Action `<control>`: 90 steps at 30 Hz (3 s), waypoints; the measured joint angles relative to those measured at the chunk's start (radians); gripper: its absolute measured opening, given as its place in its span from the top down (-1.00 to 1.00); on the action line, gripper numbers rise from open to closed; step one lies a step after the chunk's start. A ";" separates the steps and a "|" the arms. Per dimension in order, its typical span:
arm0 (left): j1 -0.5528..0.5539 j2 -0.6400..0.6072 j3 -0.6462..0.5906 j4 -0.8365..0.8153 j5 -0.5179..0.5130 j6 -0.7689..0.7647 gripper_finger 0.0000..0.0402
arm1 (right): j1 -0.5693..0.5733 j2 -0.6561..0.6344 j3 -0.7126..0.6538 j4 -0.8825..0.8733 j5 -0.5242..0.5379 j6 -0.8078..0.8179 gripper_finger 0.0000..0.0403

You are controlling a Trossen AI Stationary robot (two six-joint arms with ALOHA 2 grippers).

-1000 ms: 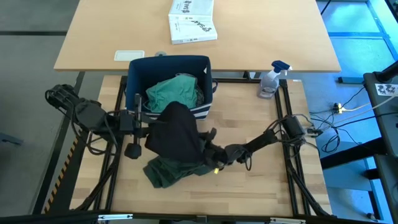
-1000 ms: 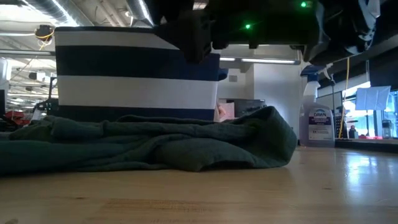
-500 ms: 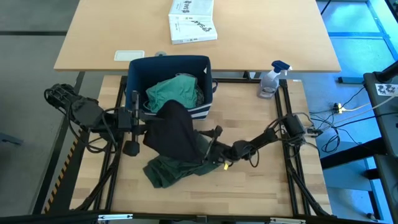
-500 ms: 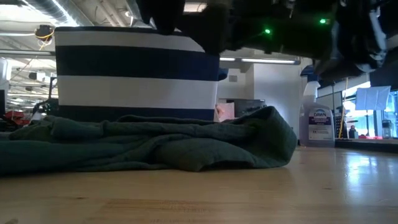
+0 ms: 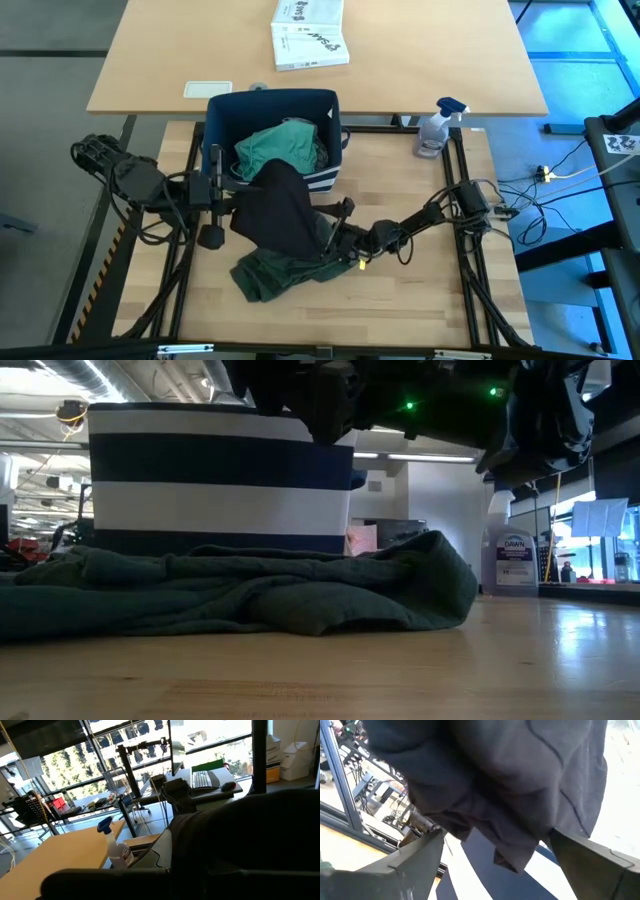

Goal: Fold Laundry from Bin

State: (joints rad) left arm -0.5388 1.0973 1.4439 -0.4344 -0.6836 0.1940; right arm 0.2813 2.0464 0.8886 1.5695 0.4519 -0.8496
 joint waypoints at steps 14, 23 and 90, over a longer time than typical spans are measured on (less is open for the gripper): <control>0.000 0.000 0.028 -0.047 -0.029 -0.009 0.94 | -0.007 0.000 0.001 0.001 0.029 -0.150 -0.82; 0.000 0.000 0.028 -0.056 -0.032 -0.035 0.94 | -0.007 -0.001 0.068 -0.001 0.048 -0.253 -0.82; 0.085 -0.015 0.028 -0.100 -0.073 -0.028 0.94 | 0.140 0.197 0.538 0.000 0.426 -0.479 0.87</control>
State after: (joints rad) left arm -0.4541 1.0819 1.4719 -0.5345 -0.7563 0.1664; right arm 0.4211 2.2439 1.4269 1.5693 0.8781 -1.3286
